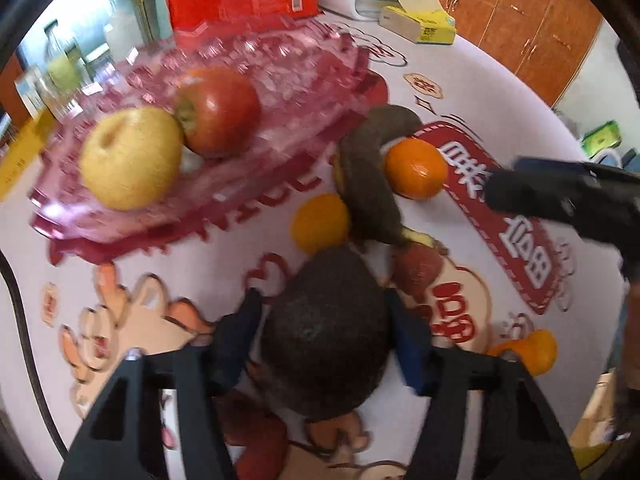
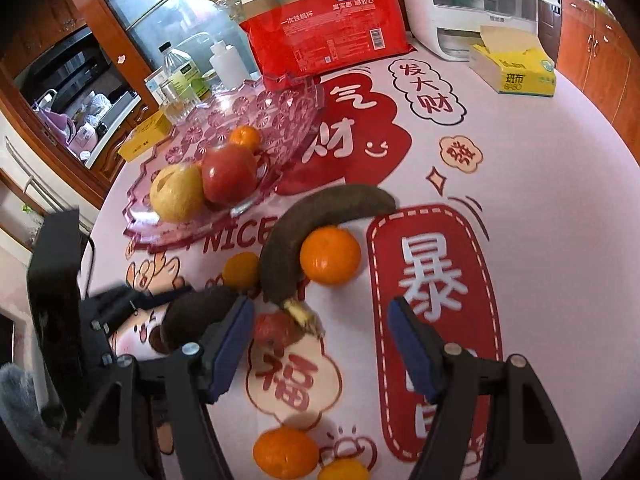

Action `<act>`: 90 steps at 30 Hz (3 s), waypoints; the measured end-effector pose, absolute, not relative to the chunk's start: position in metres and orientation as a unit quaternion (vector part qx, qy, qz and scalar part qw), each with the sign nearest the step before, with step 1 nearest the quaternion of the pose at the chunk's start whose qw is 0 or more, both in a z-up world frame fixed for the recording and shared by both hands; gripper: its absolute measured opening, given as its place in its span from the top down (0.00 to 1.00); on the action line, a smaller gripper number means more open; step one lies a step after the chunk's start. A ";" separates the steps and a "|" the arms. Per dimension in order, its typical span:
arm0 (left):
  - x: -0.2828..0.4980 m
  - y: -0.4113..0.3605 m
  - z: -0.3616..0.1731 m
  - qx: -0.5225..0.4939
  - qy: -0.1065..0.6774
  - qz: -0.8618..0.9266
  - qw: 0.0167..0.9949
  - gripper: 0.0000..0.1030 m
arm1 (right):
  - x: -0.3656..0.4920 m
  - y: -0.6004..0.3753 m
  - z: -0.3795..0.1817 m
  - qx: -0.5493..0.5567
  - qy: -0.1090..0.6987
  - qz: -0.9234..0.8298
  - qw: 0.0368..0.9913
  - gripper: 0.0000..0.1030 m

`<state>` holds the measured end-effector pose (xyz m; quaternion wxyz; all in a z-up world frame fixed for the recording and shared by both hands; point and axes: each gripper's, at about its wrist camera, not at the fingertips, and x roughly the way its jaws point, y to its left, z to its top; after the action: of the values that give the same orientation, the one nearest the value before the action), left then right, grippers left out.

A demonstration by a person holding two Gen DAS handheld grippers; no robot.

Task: Organize fruits
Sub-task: 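Close the left gripper on the avocado while the right gripper moves to the orange, then close the right gripper on the large orange and lift it, then carry the avocado in the left gripper and orange in the right gripper over the bowl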

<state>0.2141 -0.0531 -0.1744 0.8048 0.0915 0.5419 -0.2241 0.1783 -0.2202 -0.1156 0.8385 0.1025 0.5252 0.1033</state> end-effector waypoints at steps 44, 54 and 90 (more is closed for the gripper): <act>0.219 0.035 -0.180 -0.061 0.545 -0.060 0.834 0.45 | 0.230 -0.217 -0.165 0.097 0.571 0.152 0.801 0.58; 0.194 0.041 -0.170 -0.065 0.543 -0.056 0.836 0.46 | 0.200 -0.217 -0.155 0.099 0.567 0.121 0.809 0.59; 0.164 0.034 0.019 0.031 0.430 -0.090 0.898 0.46 | 0.145 -0.166 0.021 0.009 0.432 0.179 0.884 0.59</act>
<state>0.1635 0.0340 0.0189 0.8980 0.0312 0.4297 -0.0895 0.1447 -0.1655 0.0208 0.8837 0.0087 0.4324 0.1788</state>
